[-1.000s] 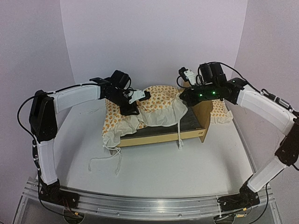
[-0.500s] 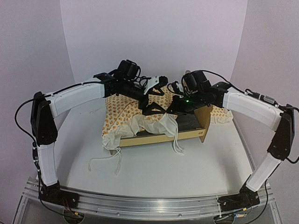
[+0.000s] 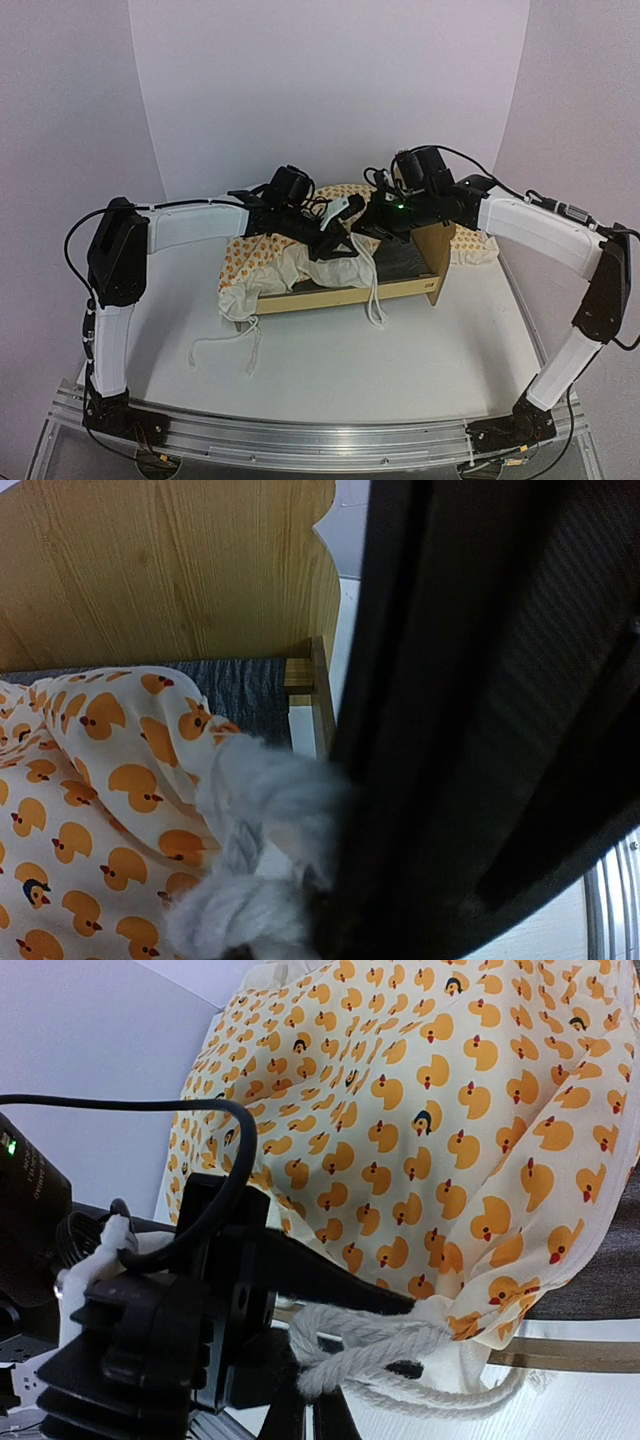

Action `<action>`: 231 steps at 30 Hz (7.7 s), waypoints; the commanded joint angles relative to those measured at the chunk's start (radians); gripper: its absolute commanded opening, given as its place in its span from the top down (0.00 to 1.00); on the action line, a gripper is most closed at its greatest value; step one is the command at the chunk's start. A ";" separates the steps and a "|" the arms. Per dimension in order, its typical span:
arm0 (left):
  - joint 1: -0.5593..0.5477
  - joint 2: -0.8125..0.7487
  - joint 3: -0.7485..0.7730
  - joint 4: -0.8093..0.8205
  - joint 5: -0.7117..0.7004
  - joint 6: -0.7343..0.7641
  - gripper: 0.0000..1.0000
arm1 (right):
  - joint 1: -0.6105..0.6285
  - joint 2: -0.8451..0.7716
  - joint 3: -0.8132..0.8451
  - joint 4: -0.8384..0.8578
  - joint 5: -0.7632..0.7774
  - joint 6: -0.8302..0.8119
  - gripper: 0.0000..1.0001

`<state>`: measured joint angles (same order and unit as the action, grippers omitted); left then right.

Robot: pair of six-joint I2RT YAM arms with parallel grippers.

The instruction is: Set up the pet bed

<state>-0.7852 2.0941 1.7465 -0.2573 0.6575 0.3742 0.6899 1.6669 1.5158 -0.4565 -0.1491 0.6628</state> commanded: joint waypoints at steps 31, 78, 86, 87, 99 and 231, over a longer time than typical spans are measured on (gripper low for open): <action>0.075 -0.019 0.081 -0.018 -0.090 -0.018 1.00 | 0.065 0.054 -0.578 0.362 0.387 -0.566 0.70; 0.079 -0.054 0.041 -0.017 -0.075 -0.004 1.00 | -0.077 -0.010 -0.191 -0.009 0.454 -0.689 1.00; 0.078 -0.036 0.053 -0.017 -0.060 -0.009 1.00 | -0.089 0.119 -0.156 -0.152 0.261 -0.680 1.00; 0.077 -0.035 0.053 -0.019 -0.057 -0.008 1.00 | -0.100 0.136 -0.137 -0.177 0.226 -0.667 1.00; 0.074 -0.040 0.046 -0.024 -0.066 0.003 1.00 | -0.178 0.475 0.214 -0.578 0.071 -0.540 0.94; -0.148 0.180 0.071 -0.417 -0.425 0.363 0.45 | -0.015 -0.479 -0.943 0.639 -0.073 -0.492 0.47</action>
<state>-0.9300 2.2478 1.8329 -0.6744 0.2779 0.7139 0.6586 1.1414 0.5725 -0.0822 -0.2208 0.2195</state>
